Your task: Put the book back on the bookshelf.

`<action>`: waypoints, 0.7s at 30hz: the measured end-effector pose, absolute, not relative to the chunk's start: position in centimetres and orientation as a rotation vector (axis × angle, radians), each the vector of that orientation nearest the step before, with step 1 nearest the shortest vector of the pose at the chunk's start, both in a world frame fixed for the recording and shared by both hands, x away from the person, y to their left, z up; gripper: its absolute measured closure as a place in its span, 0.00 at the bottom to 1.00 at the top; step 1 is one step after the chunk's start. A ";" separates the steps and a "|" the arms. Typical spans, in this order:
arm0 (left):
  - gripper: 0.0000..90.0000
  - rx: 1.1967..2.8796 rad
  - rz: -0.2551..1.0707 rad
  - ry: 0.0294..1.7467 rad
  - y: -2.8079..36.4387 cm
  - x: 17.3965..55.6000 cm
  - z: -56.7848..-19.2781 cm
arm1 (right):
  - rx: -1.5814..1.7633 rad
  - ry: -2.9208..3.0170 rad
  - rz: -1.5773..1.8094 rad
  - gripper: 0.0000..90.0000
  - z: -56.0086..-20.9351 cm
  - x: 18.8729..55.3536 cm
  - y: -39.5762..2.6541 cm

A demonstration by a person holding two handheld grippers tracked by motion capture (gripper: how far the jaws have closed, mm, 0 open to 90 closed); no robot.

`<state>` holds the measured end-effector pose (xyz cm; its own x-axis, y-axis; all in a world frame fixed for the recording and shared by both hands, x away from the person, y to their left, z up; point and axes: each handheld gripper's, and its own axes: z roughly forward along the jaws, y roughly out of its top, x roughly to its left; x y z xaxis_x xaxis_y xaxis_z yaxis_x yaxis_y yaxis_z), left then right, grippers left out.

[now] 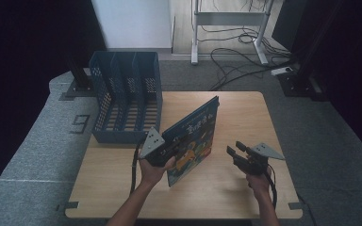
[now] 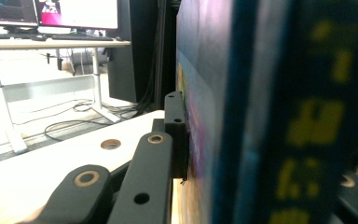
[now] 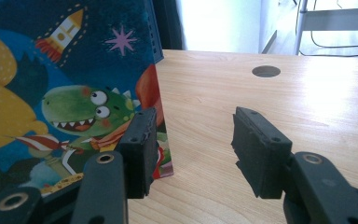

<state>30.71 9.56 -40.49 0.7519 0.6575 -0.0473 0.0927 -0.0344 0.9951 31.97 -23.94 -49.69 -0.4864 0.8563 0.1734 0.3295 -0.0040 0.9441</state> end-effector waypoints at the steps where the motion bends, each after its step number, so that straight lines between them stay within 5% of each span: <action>1: 0.90 1.560 0.506 0.621 9.6 30.6 -40.6 | 1.225 1.813 1.507 0.55 -49.7 32.0 -24.0; 16: 0.83 1.556 0.501 0.641 10.2 30.3 -41.4 | 1.229 1.804 1.505 0.55 -49.6 31.9 -24.1; 21: 0.91 1.540 0.531 0.637 9.9 29.8 -41.5 | 1.225 1.802 1.501 0.56 -49.6 31.9 -24.1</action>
<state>29.84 9.89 -41.46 0.7353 0.6763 -0.0437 0.0785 -0.0209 0.9967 31.85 -24.13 -49.58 -0.4767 0.8626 0.1695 0.3228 -0.0075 0.9464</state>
